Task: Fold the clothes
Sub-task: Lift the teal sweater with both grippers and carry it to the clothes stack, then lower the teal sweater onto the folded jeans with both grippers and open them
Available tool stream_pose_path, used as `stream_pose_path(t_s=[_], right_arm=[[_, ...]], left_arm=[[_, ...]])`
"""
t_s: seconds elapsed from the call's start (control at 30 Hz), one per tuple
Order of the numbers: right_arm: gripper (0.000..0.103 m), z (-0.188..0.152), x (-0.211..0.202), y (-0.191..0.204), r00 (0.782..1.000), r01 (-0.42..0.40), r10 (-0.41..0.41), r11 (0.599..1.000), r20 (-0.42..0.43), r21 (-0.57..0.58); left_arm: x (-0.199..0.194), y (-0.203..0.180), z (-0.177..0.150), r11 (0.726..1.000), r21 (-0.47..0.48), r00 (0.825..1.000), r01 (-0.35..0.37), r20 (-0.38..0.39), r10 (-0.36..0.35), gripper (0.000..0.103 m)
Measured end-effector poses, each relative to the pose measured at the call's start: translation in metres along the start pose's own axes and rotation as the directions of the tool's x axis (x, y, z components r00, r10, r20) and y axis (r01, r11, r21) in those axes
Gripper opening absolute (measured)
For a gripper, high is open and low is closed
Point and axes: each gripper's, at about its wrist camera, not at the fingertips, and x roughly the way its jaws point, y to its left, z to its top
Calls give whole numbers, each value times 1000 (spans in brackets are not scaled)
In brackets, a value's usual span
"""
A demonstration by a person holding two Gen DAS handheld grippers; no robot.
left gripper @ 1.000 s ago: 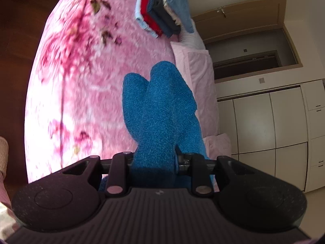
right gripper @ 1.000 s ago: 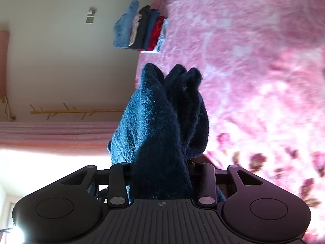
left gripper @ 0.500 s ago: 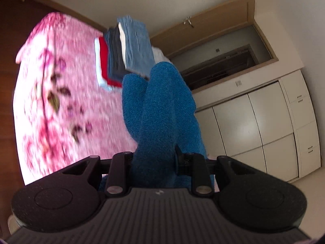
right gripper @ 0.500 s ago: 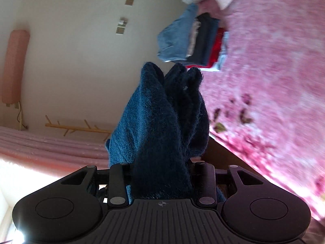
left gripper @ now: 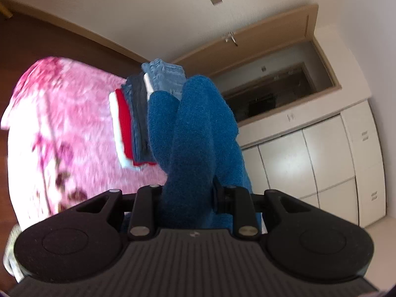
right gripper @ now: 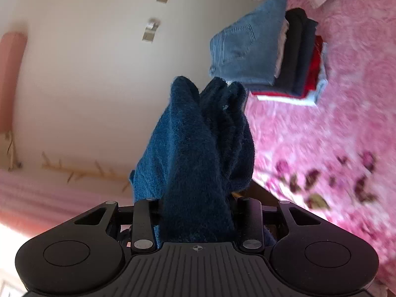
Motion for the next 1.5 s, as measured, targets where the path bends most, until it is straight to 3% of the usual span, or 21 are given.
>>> stream_pose_path(t_s=[0.2, 0.37, 0.5, 0.63, 0.77, 0.97, 1.2, 1.33, 1.5], right_arm=[[37, 48, 55, 26, 995, 8, -11, 999, 102, 33], [37, 80, 67, 37, 962, 9, -24, 998, 270, 54], [37, 99, 76, 40, 906, 11, -47, 996, 421, 88], [37, 113, 97, 47, 826, 13, -72, 994, 559, 109], [37, 138, 126, 54, 759, 18, -103, 990, 643, 137], [37, 174, 149, 54, 697, 28, -144, 984, 703, 174], [37, 187, 170, 32, 669, 46, -217, 966, 710, 253], [37, 192, 178, 6, 676, 50, -268, 946, 686, 320], [37, 204, 187, -18, 695, 77, -318, 924, 645, 374]], left_arm=[[63, -6, 99, 997, 54, 996, 54, -70, -50, 22], [142, -26, 165, 981, 123, 969, 150, -216, -121, 22], [209, -47, 210, 952, 180, 924, 247, -339, -176, 22], [263, -62, 250, 923, 211, 873, 322, -443, -203, 22], [310, -72, 288, 899, 231, 828, 372, -520, -209, 22], [360, -73, 317, 875, 238, 786, 422, -576, -222, 22], [412, -48, 325, 895, 203, 750, 398, -633, -190, 22], [436, -27, 324, 916, 188, 737, 354, -660, -149, 22], [455, -7, 323, 934, 178, 735, 311, -668, -117, 22]])
